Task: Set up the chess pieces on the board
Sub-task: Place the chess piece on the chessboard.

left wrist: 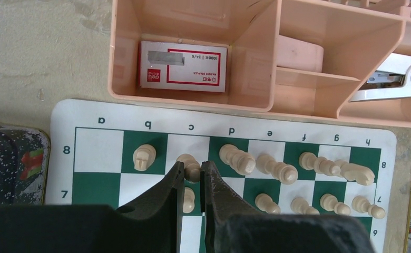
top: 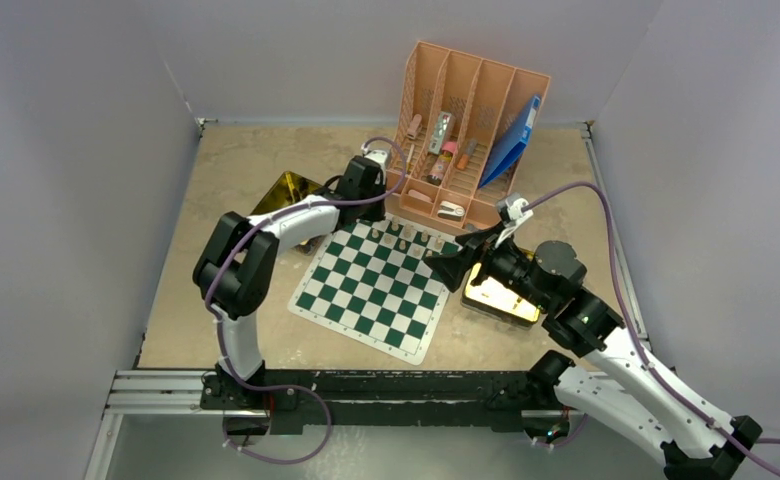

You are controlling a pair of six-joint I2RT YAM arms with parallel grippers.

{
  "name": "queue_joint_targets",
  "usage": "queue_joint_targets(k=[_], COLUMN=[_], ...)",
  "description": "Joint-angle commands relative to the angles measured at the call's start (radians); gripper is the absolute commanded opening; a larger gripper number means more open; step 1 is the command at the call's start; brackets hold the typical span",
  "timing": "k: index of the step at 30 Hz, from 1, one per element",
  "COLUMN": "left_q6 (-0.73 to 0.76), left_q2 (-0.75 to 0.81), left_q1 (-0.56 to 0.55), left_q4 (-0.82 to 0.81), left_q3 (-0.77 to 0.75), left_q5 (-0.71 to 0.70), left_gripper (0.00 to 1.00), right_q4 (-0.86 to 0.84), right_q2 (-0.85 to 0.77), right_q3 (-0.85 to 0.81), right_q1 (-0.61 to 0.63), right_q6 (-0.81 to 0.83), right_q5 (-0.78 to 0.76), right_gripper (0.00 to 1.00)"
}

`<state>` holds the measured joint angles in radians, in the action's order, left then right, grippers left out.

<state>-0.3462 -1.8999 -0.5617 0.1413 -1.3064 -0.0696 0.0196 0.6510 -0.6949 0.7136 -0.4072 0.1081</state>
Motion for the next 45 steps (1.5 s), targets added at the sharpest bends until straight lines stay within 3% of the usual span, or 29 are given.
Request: queue_joint_targets(k=[1,19,29,35,39,42,45], left_q6=[0.019,0.013,-0.003,-0.012,-0.015,-0.018,-0.032], left_q2=[-0.004,-0.046,-0.03,0.006,0.048,0.1,0.182], left_q1=[0.007,0.01,0.01,0.01,0.01,0.011,0.011], left_q4=[-0.085,-0.126,-0.099,-0.056,-0.025,0.022,0.043], left_q3=[0.017,0.048,0.043,-0.003,-0.034,-0.056,-0.036], left_q5=[0.017,0.029,0.023,0.032,0.053,0.065,0.104], left_gripper=[0.0,0.0,0.3,0.37,0.4,0.57,0.63], right_q4=[-0.021,-0.021,-0.021,0.016,0.052,0.091,0.1], right_q2=[-0.011,0.007,0.008,0.025,0.04,0.064,0.072], right_q3=[-0.052,-0.046,-0.039,-0.029,-0.024,-0.038,-0.039], right_q1=[0.004,0.003,0.003,0.003,0.003,0.003,0.004], right_q6=[0.001,0.002,0.005,-0.015,-0.076,-0.128,-0.173], right_q5=[-0.025,-0.015,-0.002,-0.005,-0.101,-0.204,-0.283], right_gripper=[0.99,0.99,0.99,0.99,0.99,0.99,0.99])
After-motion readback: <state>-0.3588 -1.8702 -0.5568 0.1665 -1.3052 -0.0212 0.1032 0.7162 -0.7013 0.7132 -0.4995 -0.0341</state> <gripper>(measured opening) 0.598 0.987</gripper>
